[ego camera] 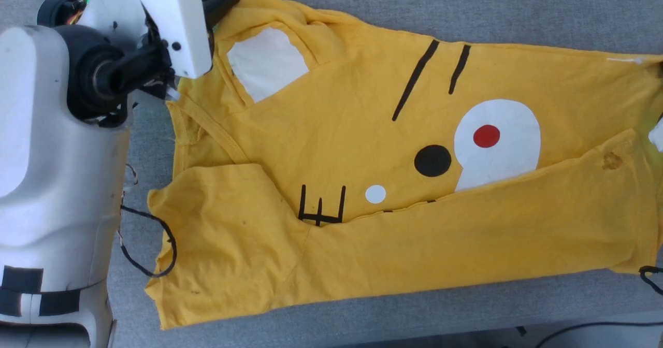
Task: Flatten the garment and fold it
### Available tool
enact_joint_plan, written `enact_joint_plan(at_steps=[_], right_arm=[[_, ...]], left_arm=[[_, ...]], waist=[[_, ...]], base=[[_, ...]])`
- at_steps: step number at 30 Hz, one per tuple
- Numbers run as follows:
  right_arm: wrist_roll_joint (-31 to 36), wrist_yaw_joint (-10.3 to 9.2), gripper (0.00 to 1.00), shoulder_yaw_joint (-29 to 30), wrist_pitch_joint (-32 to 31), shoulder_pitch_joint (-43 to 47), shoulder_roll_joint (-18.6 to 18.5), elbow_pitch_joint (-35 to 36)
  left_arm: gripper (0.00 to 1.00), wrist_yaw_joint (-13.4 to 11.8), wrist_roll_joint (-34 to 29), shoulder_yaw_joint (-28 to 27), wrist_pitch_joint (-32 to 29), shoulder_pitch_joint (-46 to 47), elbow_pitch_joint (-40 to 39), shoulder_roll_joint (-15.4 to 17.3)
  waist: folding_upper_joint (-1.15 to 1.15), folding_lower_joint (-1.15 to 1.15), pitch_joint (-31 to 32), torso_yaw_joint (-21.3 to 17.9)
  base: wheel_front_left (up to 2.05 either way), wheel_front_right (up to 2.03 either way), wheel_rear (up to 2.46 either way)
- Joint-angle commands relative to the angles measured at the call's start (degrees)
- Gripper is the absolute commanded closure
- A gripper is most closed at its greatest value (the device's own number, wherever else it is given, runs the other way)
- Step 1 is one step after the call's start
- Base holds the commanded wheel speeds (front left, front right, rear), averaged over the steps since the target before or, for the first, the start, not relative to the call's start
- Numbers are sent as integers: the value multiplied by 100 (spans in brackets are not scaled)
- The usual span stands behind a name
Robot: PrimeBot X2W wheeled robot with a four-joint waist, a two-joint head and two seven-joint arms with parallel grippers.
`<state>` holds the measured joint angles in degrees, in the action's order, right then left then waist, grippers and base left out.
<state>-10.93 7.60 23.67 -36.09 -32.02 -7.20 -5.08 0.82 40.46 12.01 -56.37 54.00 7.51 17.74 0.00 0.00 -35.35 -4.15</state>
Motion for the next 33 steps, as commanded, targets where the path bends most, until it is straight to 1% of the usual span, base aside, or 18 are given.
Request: enact_joint_plan(at_steps=[1,7,16,20,25,33], right_arm=[[26,-11,100,-21,28,-73,-10,-71],[-10,-11,100,-99,213,-87,-56,14],[-98,-11,100,-221,530,19,-190,229],[-155,-11,100,-232,656,106,-208,341],[-302,-11,100,-284,771,309,-200,492],[-552,-11,100,-230,822,908,-89,846]], left_arm=[[100,30,76,-5,52,-73,-5,20],[100,113,110,-88,312,-129,-32,33],[100,384,179,-386,1263,-275,-196,52],[100,470,283,-511,1583,-433,-379,77],[100,548,428,-627,1869,-821,-688,158],[100,613,699,-775,2250,-1778,-1413,248]], waist=[[0,0,10,-4],[0,0,96,-20],[0,0,357,34],[0,0,495,91],[0,0,705,158],[0,0,1099,231]], base=[[0,0,0],[0,0,0],[0,0,0],[0,0,0],[0,0,0],[0,0,0]])
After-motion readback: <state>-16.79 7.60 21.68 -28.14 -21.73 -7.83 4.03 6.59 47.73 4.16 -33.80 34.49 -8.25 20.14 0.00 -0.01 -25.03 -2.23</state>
